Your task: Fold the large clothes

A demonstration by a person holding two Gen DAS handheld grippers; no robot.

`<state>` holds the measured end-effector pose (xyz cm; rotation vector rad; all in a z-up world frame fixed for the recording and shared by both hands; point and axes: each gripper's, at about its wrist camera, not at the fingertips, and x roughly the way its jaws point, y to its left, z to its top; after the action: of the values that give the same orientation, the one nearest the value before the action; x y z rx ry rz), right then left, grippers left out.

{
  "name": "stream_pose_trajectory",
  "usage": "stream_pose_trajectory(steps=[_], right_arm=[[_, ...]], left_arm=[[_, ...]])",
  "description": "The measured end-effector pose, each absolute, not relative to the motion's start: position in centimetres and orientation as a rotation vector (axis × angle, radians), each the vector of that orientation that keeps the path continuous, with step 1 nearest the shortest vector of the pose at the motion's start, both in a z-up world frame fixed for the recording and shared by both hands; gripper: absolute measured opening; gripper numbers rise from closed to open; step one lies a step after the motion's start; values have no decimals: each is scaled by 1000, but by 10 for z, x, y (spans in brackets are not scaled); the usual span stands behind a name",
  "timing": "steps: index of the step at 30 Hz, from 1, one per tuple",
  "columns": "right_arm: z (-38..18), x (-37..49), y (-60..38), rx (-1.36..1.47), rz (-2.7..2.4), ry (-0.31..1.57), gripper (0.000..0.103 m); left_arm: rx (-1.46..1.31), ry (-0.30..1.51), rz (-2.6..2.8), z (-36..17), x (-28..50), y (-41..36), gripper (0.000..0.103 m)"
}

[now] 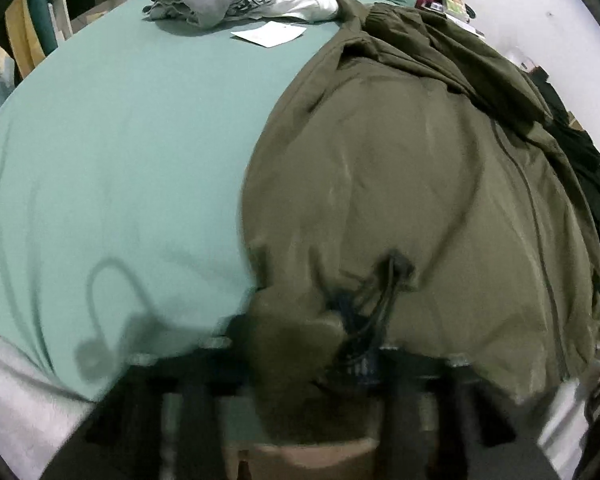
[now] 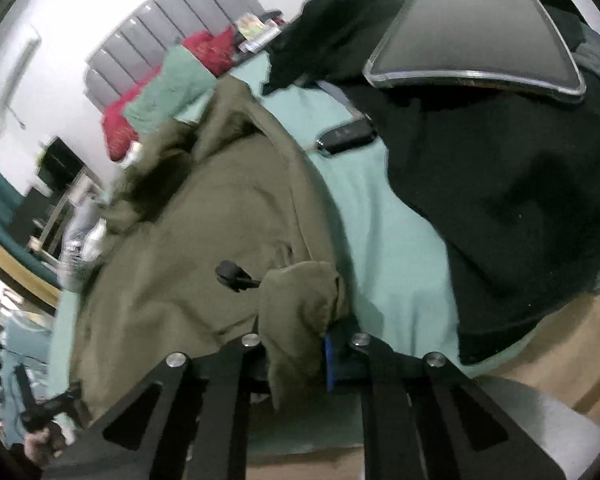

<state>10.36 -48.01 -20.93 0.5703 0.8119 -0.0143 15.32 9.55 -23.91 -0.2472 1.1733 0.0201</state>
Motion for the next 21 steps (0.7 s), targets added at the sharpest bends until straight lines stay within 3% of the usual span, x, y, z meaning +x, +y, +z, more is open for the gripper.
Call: stream_pose_trajectory(steps=[4, 21], right_arm=[[-177, 93, -476, 552, 35, 736, 10], [-31, -26, -467, 437, 129, 453, 8]], left_arm=[[-214, 1060, 41, -207, 135, 96, 10], [-363, 724, -10, -55, 17, 117, 8]])
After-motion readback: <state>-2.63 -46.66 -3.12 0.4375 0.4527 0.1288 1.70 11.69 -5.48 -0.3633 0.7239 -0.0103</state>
